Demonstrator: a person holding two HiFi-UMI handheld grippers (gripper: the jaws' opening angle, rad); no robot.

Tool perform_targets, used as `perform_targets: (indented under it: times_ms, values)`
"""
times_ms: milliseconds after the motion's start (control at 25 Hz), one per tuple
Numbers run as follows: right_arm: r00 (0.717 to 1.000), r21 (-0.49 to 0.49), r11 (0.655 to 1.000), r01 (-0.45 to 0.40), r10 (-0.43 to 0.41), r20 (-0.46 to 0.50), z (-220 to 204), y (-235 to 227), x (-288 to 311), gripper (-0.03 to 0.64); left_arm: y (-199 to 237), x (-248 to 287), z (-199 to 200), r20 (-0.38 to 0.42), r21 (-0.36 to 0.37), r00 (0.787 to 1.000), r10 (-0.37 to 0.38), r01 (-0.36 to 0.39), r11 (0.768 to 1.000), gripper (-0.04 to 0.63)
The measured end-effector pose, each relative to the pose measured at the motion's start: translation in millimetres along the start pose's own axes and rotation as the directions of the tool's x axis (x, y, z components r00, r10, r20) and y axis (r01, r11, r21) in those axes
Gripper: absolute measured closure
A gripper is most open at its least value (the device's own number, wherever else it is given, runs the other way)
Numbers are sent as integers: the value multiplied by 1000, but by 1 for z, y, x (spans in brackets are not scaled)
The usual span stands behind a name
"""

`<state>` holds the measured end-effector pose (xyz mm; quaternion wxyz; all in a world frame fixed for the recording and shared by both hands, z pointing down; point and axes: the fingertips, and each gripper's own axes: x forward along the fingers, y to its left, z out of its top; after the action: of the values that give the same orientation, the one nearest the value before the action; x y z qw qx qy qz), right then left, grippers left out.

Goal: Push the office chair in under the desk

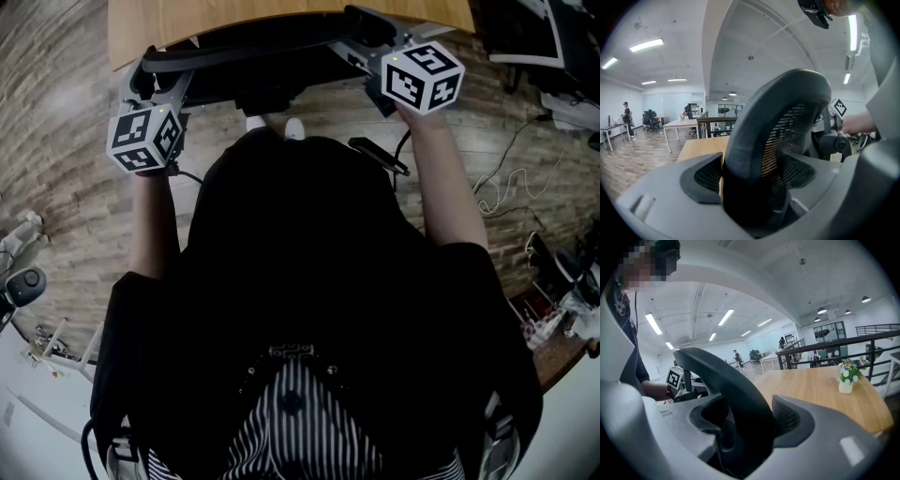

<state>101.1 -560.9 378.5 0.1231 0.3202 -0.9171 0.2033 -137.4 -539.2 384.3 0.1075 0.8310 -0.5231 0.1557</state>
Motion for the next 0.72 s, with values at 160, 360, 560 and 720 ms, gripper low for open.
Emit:
perform_targets:
  times_ms: [160,360,560,720]
  values:
    - [1000,10,1000,11,-11,-5,5,-4,11,324,12,9,3,-8,0,1000,-9,9,1000,222]
    - [1000,9,1000,16,-16,-3,16,-12,26,324,27,21,10,-5,5,1000,-12,12,1000,222]
    - [1000,12,1000,18,-18,-5,22,-16,46,324,45,30,11,-2,5,1000,-12,12,1000,222]
    - [1000,9,1000,20,-20,-3,29,-22,56,324,56,37,14,4,6,1000,-10,10,1000,222]
